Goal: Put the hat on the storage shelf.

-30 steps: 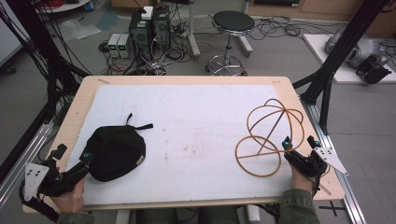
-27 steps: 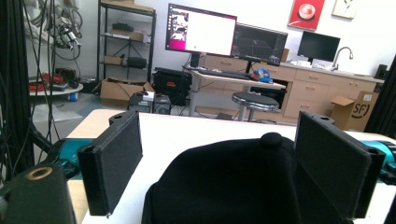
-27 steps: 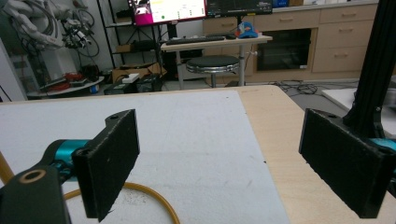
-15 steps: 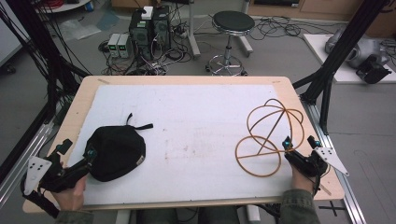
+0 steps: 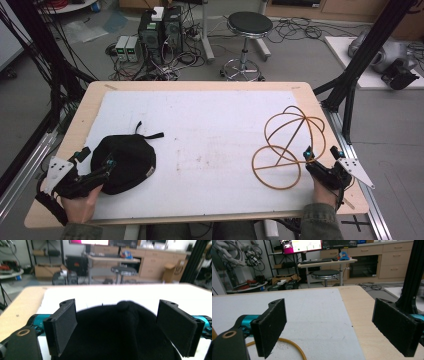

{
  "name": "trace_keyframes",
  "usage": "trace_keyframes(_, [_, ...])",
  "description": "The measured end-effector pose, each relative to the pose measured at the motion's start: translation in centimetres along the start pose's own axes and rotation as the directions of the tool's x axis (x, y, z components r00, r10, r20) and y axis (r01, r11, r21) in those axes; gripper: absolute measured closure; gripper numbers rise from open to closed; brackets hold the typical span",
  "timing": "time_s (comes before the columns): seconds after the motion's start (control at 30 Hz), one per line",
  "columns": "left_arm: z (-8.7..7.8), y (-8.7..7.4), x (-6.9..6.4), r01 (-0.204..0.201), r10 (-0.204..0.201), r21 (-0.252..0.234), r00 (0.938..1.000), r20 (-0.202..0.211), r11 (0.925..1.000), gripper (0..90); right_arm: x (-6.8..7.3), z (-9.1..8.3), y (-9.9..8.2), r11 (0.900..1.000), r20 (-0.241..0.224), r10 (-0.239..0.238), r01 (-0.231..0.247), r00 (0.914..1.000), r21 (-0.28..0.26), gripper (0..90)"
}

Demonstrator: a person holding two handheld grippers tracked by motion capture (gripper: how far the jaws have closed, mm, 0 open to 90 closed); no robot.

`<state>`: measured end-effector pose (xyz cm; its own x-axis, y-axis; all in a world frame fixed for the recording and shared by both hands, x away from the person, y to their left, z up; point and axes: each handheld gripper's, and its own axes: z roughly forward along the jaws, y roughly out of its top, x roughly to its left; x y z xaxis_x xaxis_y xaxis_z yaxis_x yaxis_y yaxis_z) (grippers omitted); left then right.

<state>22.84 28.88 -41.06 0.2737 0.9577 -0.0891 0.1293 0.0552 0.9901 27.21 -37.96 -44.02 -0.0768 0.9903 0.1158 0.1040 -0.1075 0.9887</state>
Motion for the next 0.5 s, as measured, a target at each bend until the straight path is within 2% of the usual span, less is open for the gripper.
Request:
trace_keyframes(0.07, [0.5, -0.2, -0.1, -0.009, 0.008, 0.05, 0.9998, 0.016, 0.9987, 17.9, 0.0, 0.0, 0.0, 1.0, 0.002, -0.003, 0.003, 1.0, 0.0, 11.5])
trace_keyframes(0.13, [0.6, -0.2, -0.1, -0.012, 0.011, 0.062, 0.9998, 0.017, 0.998, 17.9, 0.0, 0.0, 0.0, 1.0, 0.0, -0.007, 0.007, 1.0, -0.001, 11.5])
trace_keyframes(0.17, [0.8, -0.3, -0.2, -0.017, 0.016, 0.085, 0.9997, 0.021, 0.9963, 17.9, 0.0, 0.0, 0.0, 1.0, 0.001, -0.007, 0.007, 1.0, 0.0, 11.5])
trace_keyframes(0.5, [1.4, -0.6, -0.3, -0.027, 0.027, 0.149, 0.9996, 0.007, 0.9885, 18.0, -0.1, 0.0, 0.0, 1.0, 0.002, -0.005, 0.005, 1.0, 0.001, 11.5])
